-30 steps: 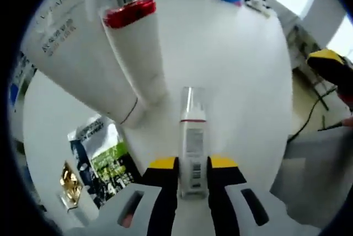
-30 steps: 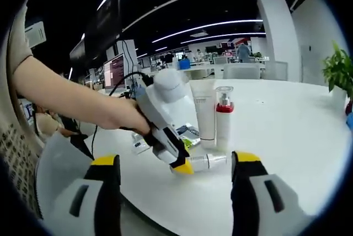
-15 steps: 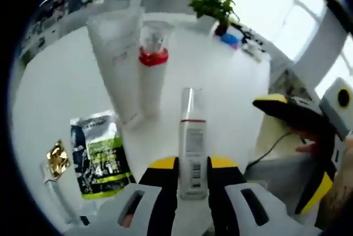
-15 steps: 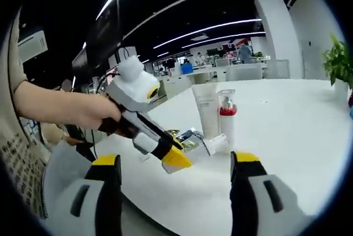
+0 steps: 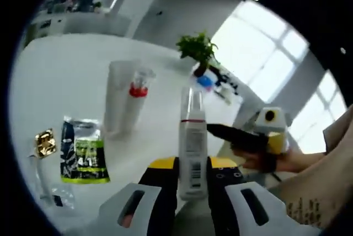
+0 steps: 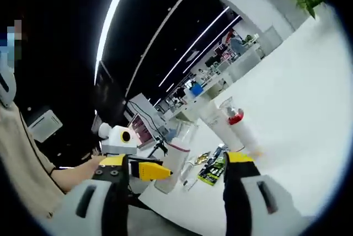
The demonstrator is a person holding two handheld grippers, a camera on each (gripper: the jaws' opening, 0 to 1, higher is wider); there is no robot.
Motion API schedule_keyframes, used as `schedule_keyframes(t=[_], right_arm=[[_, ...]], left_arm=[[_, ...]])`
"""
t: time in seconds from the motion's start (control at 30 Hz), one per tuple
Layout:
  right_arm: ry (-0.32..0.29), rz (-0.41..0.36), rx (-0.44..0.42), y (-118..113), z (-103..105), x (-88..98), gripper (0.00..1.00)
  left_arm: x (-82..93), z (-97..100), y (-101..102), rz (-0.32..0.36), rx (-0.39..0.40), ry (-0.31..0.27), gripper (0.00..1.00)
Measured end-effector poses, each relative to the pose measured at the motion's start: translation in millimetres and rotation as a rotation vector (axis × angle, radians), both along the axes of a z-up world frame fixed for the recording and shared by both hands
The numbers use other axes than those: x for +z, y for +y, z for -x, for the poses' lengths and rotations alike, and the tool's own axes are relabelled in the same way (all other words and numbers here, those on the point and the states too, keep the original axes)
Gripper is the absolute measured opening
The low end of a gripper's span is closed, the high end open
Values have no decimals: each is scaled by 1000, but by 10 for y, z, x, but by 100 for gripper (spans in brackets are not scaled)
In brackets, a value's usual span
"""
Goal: Arrange the skincare products in the storage area until every visible bottle or jar stands upright without overlapping.
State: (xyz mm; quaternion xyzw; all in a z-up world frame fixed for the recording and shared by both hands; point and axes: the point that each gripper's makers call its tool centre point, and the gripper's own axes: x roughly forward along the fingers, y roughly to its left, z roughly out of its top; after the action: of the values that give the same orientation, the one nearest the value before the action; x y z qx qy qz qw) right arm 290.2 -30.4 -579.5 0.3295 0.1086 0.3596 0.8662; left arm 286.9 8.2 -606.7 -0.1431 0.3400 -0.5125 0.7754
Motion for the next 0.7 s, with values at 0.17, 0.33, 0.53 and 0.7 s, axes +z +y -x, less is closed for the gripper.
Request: schedule_keyframes(t=[0.17, 0.33, 0.53, 0.7], right_arm=[[-72, -41, 95, 241, 58, 280, 65], [-165, -46, 171, 426, 101, 540, 48], [-176, -40, 245, 573, 182, 622, 32], [-164, -38, 289, 669, 224, 633, 26]], left_arm=[[301, 208, -65, 140, -52, -27, 16], [494, 353, -9, 230, -75, -34, 16], [594, 420, 121, 318, -66, -9, 17], [647, 518, 206, 376, -98, 27, 17]])
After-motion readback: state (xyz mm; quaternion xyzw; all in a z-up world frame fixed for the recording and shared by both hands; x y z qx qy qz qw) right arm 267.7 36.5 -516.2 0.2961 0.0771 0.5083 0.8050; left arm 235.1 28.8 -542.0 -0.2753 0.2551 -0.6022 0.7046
